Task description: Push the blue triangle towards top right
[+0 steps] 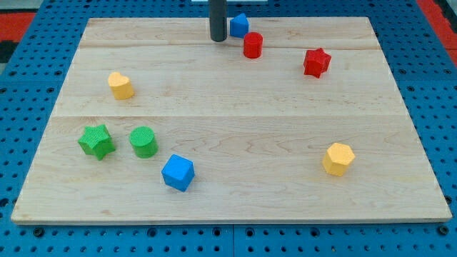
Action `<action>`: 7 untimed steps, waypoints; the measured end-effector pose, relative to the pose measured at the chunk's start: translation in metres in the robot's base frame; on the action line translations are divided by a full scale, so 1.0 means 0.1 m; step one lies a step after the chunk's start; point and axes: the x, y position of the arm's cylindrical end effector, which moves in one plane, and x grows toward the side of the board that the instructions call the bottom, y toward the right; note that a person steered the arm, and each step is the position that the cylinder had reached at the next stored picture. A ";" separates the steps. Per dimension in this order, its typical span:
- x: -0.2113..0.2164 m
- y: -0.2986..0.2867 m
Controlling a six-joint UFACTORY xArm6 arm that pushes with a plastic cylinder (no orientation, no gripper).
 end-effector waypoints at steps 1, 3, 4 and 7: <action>0.00 0.11; -0.18 -0.46; -0.30 -0.38; -0.29 0.26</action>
